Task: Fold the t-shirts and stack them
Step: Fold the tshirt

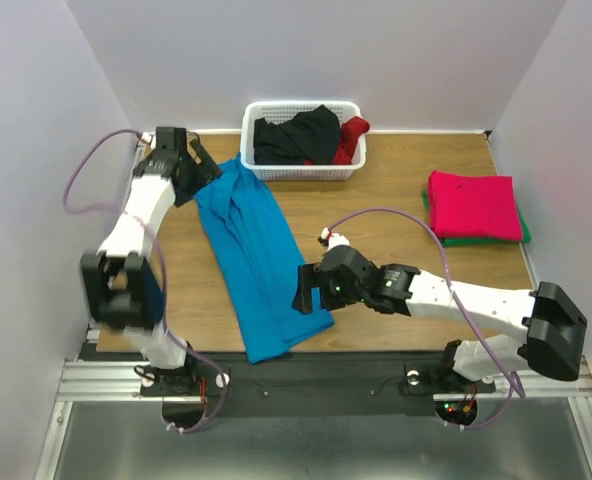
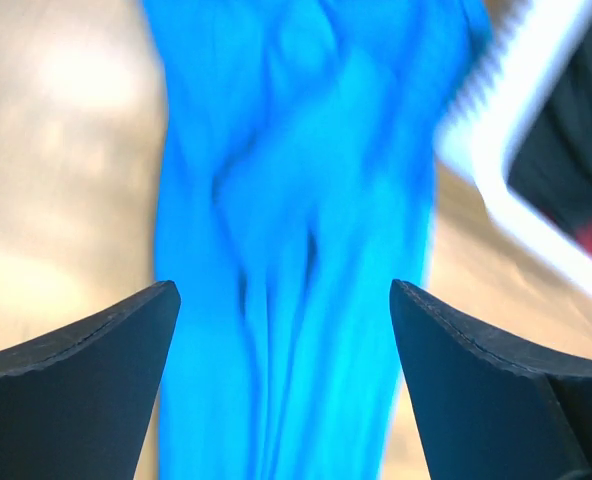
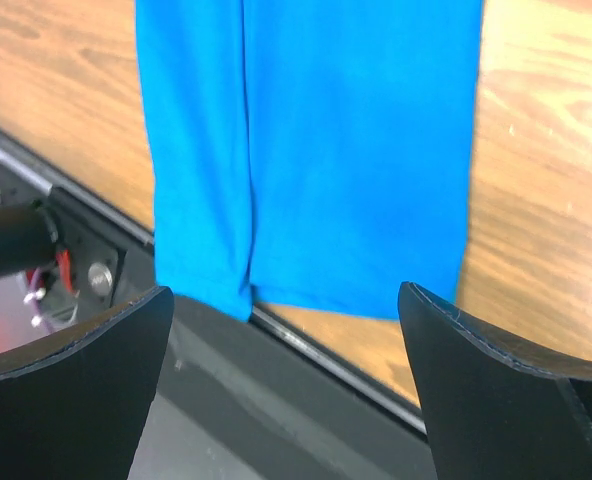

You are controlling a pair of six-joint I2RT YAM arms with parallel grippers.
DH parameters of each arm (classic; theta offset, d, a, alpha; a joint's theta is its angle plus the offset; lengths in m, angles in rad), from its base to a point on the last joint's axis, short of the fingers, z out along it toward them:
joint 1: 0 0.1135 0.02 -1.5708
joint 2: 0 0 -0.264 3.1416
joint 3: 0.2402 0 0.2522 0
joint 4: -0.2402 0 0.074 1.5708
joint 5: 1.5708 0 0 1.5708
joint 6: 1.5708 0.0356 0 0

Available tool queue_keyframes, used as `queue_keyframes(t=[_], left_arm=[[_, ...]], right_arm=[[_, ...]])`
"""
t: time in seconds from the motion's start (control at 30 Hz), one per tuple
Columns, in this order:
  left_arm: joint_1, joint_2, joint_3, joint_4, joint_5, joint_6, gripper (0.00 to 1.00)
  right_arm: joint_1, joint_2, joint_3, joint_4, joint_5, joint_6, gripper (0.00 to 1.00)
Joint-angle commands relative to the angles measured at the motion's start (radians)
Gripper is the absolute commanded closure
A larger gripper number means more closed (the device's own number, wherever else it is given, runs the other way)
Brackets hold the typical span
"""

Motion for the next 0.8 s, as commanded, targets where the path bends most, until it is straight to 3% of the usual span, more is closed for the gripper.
queue_keyframes(t=[0.0,0.03,0.1,0.13,0.17,0.33,0.47,0.63,0.77], left_arm=[[-0.096,-0.373,-0.303,0.022,-0.112,-0.083,0.02],[-0.121,-0.439,-0.379,0.028,-0.144,-0.106,0.02],[-0.245,-0.714,-0.609,0.039,-0.156,-0.215,0.02],[-0.300,-0.715,-0.683,0.039,-0.156,-0.259,0.01],[-0.343,-0.843,-0.814,0.039,-0.139,-0.307,0.02],[-0.595,-1.169,-1.117,-0.040,-0.084,-0.652,0.02],[-0.716,-1.209,-1.176,-0.062,-0.063,-0.770,0.05],[-0.845,-1.024,-1.170,-0.088,-0.038,-0.789,0.06],[-0.919,-0.985,-1.139,-0.157,-0.044,-0.826,0.06]], right_arm=[[-0.020,-0.069,-0.040,-0.024,0.048,0.017,0.00],[-0.024,-0.075,-0.048,-0.025,0.050,0.021,0.00],[-0.037,-0.087,-0.078,-0.027,0.048,0.038,0.00],[-0.037,-0.090,-0.088,-0.027,0.048,0.043,0.00],[-0.045,-0.090,-0.097,-0.027,0.050,0.049,0.00],[-0.063,-0.075,-0.126,-0.027,0.047,0.055,0.00],[-0.071,-0.056,-0.129,-0.025,0.056,0.064,0.00],[-0.083,-0.044,-0.128,-0.025,0.065,0.066,0.00],[-0.111,-0.024,-0.129,-0.025,0.050,0.066,0.00]])
